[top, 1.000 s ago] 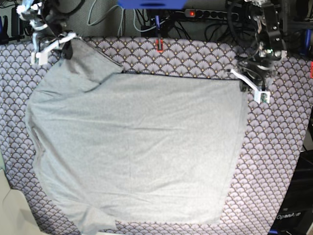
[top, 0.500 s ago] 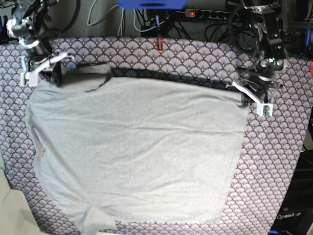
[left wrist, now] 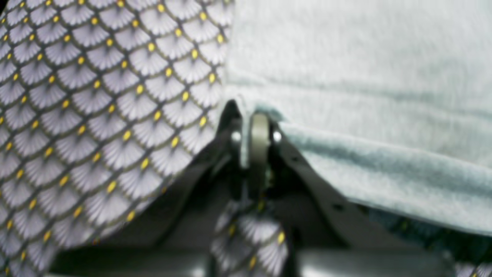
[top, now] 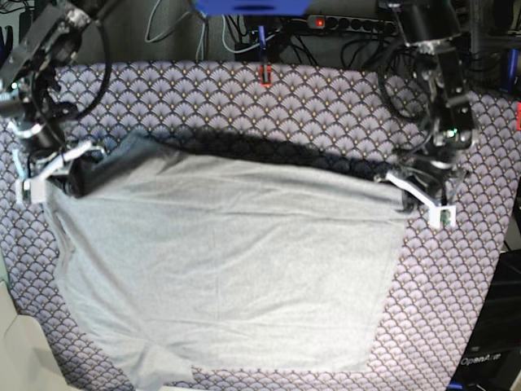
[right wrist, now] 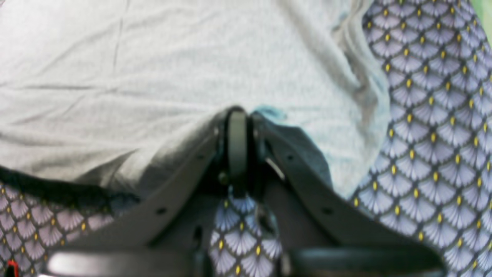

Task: Fold the T-shirt properly
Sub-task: 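Lift the shoulder edge with both grippers and pull it toward the hem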

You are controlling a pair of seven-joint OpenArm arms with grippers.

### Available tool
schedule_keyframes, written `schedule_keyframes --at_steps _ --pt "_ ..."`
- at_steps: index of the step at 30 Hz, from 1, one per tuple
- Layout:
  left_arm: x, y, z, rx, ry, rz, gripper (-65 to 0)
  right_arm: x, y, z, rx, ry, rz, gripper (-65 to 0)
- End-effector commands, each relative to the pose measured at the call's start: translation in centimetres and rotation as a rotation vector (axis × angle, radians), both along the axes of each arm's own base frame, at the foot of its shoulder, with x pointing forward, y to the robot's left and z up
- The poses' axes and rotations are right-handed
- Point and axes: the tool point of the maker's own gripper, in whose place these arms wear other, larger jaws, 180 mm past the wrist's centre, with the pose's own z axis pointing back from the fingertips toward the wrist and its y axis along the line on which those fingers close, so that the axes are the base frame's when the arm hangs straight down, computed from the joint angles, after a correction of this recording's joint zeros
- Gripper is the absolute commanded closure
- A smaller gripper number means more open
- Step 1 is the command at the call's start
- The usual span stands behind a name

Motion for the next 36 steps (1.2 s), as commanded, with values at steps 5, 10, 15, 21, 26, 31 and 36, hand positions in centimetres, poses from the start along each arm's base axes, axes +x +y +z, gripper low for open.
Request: schedule_keyframes --at_steps 5,10,15,21,26,31,36 --pt "2.6 0.3 2.2 -0.005 -0.077 0.001 0.0 2.8 0.5 2.5 -0.010 -0.085 0.049 0.0" --pt "4.3 0.3 2.3 -0.026 -0.082 0.008 0.0 4.6 0.4 1.1 0.033 -0.058 0.068 0.0" --pt "5.8 0.3 2.7 -0.044 -0.090 0.013 0.0 6.4 0.4 0.5 0.056 -0.045 0.089 0.0" --pt "7.7 0.2 3.2 -0.065 -0.100 0.017 0.0 8.8 0.0 1.4 0.059 -0.060 0.107 0.0" --pt "8.7 0.1 3.2 -0.086 -0.095 0.020 0.0 10.3 -0.3 1.1 0.064 -0.038 0.130 0.0" --pt "9.5 -0.8 2.3 -0.119 -0.071 0.019 0.0 11.7 0.0 1.5 0.089 -0.068 0.138 0.0" --pt "10.7 -0.9 3.1 -0.131 -0.083 0.019 0.0 13.0 1.0 1.4 0.088 -0.064 0.185 0.0"
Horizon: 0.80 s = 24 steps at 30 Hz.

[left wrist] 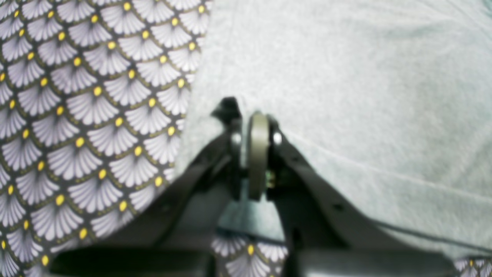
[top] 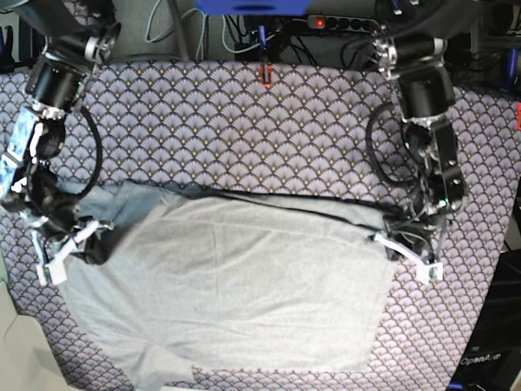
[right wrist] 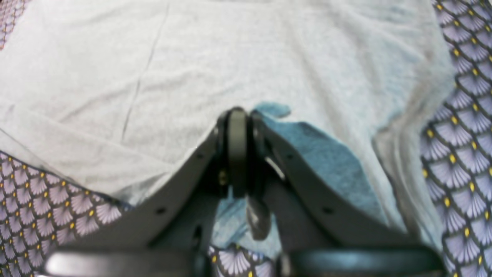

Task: Fold the T-shirt properly
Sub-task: 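Lift the shoulder edge with both grippers and pull it toward the hem, then lay the folded shoulder edge down across the shirt with both grippers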

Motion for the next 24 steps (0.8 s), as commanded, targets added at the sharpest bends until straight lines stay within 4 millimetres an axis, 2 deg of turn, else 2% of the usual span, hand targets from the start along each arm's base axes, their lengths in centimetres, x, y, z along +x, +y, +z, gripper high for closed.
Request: schedule_keyframes --at_steps 1,9,15,19,24 --pt "2.0 0.5 3.1 0.006 -0.089 0.005 0.0 1.4 -0.2 2.4 0.012 -0.080 0.005 0.0" --pt "3.4 0.7 4.9 0.001 -0.128 0.012 0.0 3.1 -0.7 2.3 -0.025 -0.079 -0.015 0.0" --pt "4.5 0.3 4.5 -0.022 -0.107 0.007 0.0 4.1 -0.1 3.3 -0.030 -0.115 -0.015 0.0" --pt "5.2 0.1 3.9 -0.043 -0.088 0.008 0.0 4.9 0.7 2.6 -0.018 -0.089 0.012 0.0" --pt "6.0 0.3 4.8 -0.049 -0.102 0.013 0.0 5.4 0.0 2.2 0.009 -0.106 -0.005 0.0"
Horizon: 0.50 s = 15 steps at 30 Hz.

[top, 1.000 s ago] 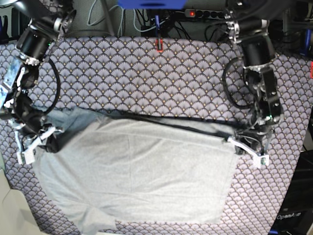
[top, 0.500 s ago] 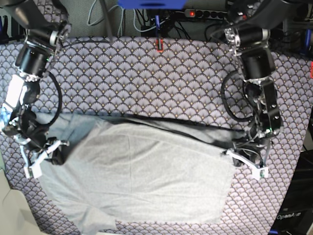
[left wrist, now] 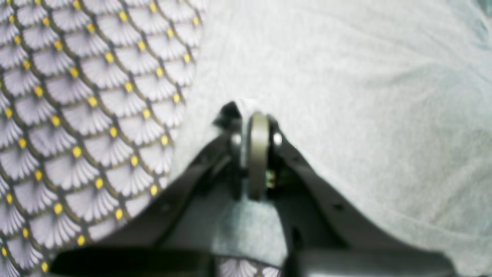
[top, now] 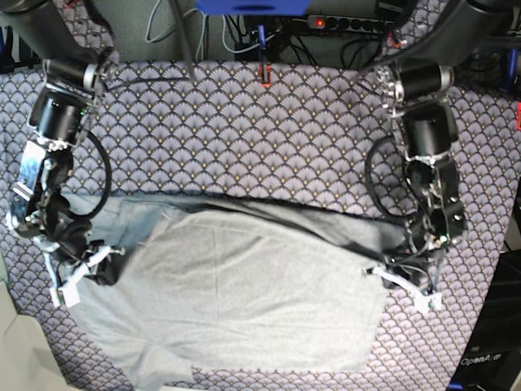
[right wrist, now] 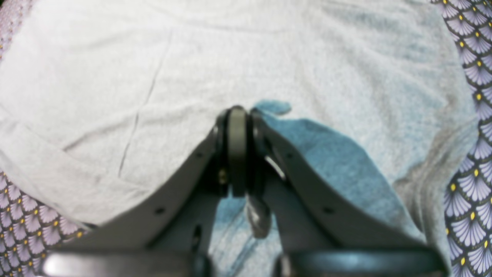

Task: Fold the T-shirt properly
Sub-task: 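Lay the folded shoulder edge down across the shirt with both grippers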

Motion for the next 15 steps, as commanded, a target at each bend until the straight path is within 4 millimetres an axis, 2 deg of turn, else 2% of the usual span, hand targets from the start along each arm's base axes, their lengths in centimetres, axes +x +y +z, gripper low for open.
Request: schedule_keyframes --at_steps 1,3,5,7,11,15 --pt "1.8 0.7 3.1 0.006 -0.088 0.012 0.0 1.3 -0.5 2.6 -0.004 -0.083 0.001 0.0" --pt "1.9 1.4 3.5 0.018 -0.093 0.018 0.0 1.6 -1.0 2.9 -0.006 -0.092 -0.005 0.0" --pt "2.3 1.6 4.1 0.018 -0.105 0.020 0.0 1.7 -1.6 2.5 -0.002 -0.076 -0.013 0.0" --pt "2.3 1.6 4.2 0.019 -0.107 0.021 0.0 2.4 -1.6 3.1 0.012 -0.095 -0.017 0.0" --pt "2.3 1.5 4.2 0.019 -0.106 0.018 0.0 2.6 -2.3 3.0 0.017 -0.096 -0.029 0.0" --pt "2.3 1.5 4.1 0.018 -0.107 0.019 0.0 3.1 -2.5 3.8 0.025 -0.128 -0.035 0.0"
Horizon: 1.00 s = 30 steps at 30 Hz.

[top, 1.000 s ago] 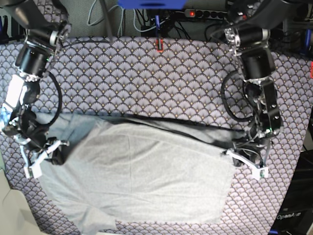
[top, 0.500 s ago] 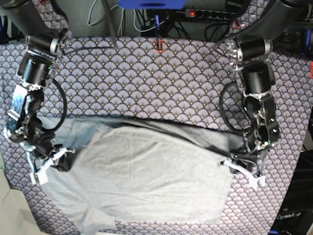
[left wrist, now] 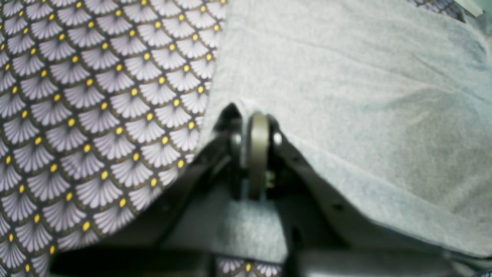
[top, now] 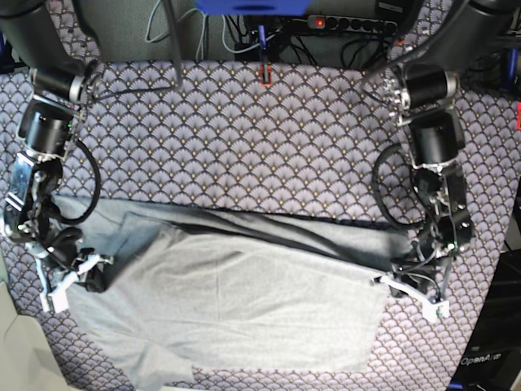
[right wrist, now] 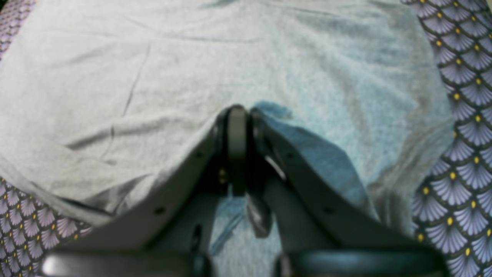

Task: Fold the T-shirt properly
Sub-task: 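Lay the folded shoulder edge down across the shirt with both grippers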

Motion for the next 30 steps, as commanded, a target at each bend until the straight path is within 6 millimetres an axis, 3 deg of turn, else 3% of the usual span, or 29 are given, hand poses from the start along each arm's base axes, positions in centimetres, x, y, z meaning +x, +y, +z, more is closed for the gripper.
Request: schedule_keyframes --at_steps 1,3,12,19,23,27,30 --pt "1.5 0.5 2.8 0.004 -0.082 0.009 0.0 1.6 -1.0 3.6 0.008 -0.108 -0.025 0.0" --pt "1.4 0.3 2.3 0.001 -0.067 0.004 0.0 1.8 -2.0 4.0 0.005 -0.122 -0.062 0.0" --pt "1.6 0.0 0.9 -0.024 -0.080 0.019 0.0 2.4 -2.3 4.7 0.016 -0.140 -0.075 0.0" --pt "1.6 -0.1 1.0 -0.027 -0.086 0.020 0.0 3.1 -3.3 3.4 0.065 -0.123 -0.104 0.0" --pt "2.4 -0.1 2.0 -0.026 -0.107 0.019 0.0 3.6 -3.0 3.3 0.047 -0.119 -0.081 0.0" --pt "2.5 -0.2 1.8 -0.032 -0.100 0.019 0.0 3.7 -2.5 3.3 0.042 -0.123 -0.068 0.0" --pt "3.2 -0.1 3.0 -0.032 -0.140 0.025 0.0 3.7 -2.4 3.3 0.045 -0.124 -0.068 0.0"
